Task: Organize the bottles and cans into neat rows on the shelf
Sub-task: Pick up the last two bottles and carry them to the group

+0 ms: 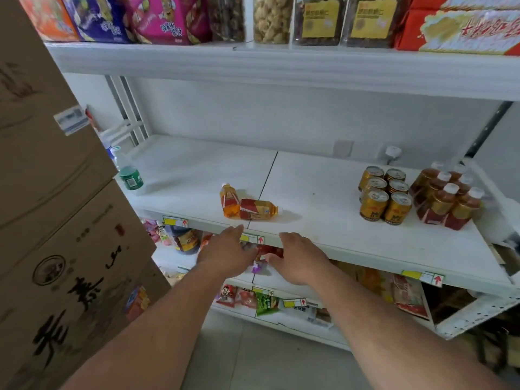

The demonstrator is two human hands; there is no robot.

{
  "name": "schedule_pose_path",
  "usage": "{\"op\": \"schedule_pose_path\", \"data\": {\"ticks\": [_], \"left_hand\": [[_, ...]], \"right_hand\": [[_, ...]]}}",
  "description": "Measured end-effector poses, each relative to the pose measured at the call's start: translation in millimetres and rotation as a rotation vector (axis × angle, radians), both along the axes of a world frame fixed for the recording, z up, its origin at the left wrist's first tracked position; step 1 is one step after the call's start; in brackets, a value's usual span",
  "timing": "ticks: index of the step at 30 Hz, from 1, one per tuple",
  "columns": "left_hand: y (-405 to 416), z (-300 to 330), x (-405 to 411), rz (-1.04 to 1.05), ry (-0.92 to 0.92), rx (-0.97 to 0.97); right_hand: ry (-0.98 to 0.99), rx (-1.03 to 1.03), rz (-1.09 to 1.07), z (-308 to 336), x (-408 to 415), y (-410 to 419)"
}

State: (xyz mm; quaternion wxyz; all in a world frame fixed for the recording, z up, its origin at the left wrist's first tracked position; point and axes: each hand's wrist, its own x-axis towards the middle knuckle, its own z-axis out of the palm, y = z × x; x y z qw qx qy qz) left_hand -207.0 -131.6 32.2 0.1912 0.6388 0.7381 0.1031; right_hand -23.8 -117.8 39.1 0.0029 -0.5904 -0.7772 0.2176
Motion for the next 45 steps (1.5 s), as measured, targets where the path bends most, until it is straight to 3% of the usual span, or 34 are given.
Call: {"op": "schedule_pose_path", "data": {"ticks": [14,23,35,37,40,45], "left_hand": [[90.2,-14.1,-28.7,0.094,0.048,-0.004],[141.0,-26.3,-63.2,0.199,-0.038,-0.091],[222.4,-52.3,-98.2,0.259,-0.185,-0.236],[230.5,-56.8,-100.2,0.297,-0.247,-0.256],[239.1,-61.4,-104.1,0.343,-0.338,-0.304],[249.6,-62.0,-107.5,0.415,-0.456,-0.321]], "right_hand": [[0.203,-0.095,-0.147,-37.0,-33.8,103.6],[0.489,-0.372,-0.462,-49.2,-66.0,144.3],[0.801,-0.372,-0.822,-59.8,-92.0,195.5],[0.678,-0.356,-0.85,-58.5,-98.4,201.9],[0.686,-0.374,-0.958,-64.7,-101.3,215.4],[0.584,-0.355,-0.923,-67.2,-109.3,232.5]]}}
